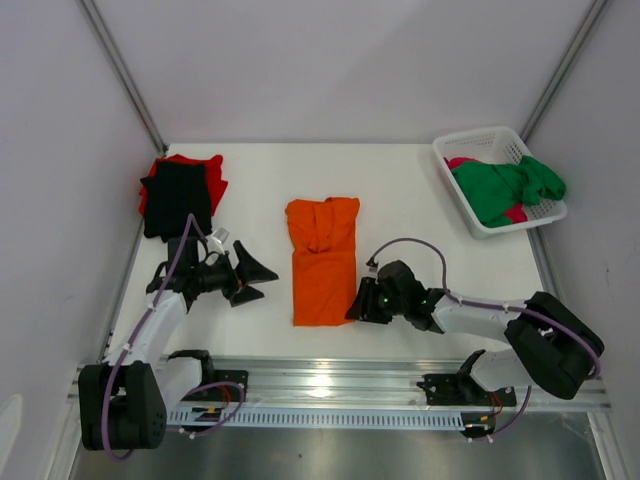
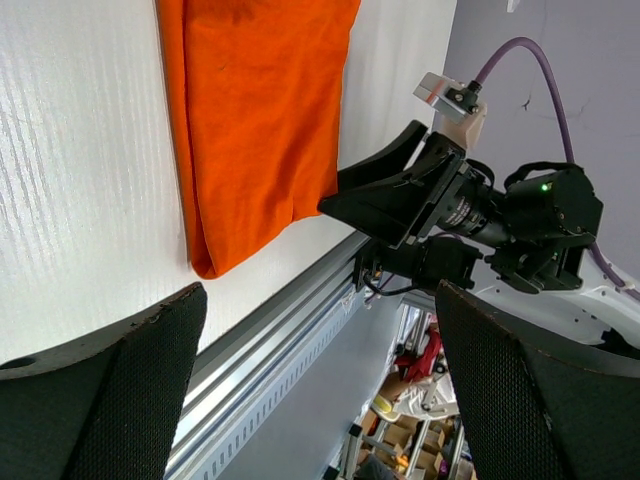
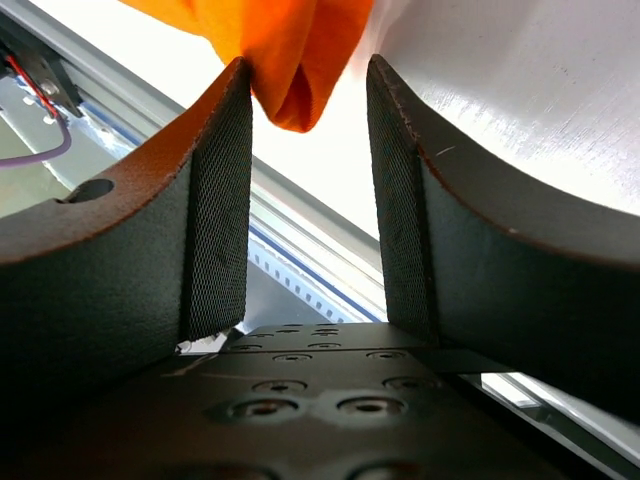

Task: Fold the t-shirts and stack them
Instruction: Grab one side of the 2/3 rectangular tshirt with both arms

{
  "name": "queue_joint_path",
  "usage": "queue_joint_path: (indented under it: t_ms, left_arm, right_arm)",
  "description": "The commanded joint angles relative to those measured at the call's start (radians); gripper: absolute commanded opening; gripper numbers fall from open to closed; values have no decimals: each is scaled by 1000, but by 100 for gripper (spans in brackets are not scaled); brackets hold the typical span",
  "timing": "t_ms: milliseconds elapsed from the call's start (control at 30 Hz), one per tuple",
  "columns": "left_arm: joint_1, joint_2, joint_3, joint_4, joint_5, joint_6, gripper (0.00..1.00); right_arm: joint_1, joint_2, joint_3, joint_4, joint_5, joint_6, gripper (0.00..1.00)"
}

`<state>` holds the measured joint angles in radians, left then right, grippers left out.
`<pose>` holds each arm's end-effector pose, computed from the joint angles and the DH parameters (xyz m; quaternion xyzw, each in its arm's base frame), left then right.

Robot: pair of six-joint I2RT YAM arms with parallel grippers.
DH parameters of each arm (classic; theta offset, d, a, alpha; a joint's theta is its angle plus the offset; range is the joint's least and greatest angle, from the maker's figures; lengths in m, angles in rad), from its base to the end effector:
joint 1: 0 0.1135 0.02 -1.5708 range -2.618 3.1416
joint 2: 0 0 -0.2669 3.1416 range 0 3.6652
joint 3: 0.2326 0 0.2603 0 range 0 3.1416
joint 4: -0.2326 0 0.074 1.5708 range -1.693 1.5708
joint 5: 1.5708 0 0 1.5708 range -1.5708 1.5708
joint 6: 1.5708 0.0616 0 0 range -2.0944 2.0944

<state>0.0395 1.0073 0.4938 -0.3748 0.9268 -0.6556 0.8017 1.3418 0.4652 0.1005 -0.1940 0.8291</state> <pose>0.1993 -0.0414 0.1809 -0.1465 0.8435 -0.4922 0.1576 0.1747 0.1976 0.1230 -0.0249 0.9182 0.3416 0.1990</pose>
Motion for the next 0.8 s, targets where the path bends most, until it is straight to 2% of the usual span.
queue_joint_path:
  t_ms: [0, 467, 533, 567, 600, 633, 667, 733, 767]
  left_arm:
    - [-6, -16, -6, 27, -2, -3, 97]
    - [-4, -35, -4, -7, -14, 14, 97]
    - [-6, -39, -3, -12, -16, 16, 97]
    - [-6, -39, -1, -12, -17, 16, 96]
    - [-6, -39, -1, -10, -17, 17, 92]
    - [-6, -39, -3, -10, -13, 20, 75]
    - [-4, -39, -1, -9, -11, 19, 62]
    - [-6, -38, -1, -21, -25, 20, 34]
    - [-4, -35, 3, -47, -32, 24, 35]
  right_arm:
    - [-2, 26, 30, 14, -16, -18, 47]
    - [2, 135, 69, 77, -55, -21, 45]
    - [2, 146, 73, 85, -64, -22, 41]
    - [2, 149, 73, 87, -65, -22, 32]
    - [1, 151, 73, 88, -67, -22, 24]
    - [-1, 154, 72, 94, -74, -24, 15]
    - [-1, 154, 72, 96, -78, -24, 2]
    - [-1, 154, 72, 99, -82, -25, 0]
    - [-1, 154, 72, 102, -85, -27, 0]
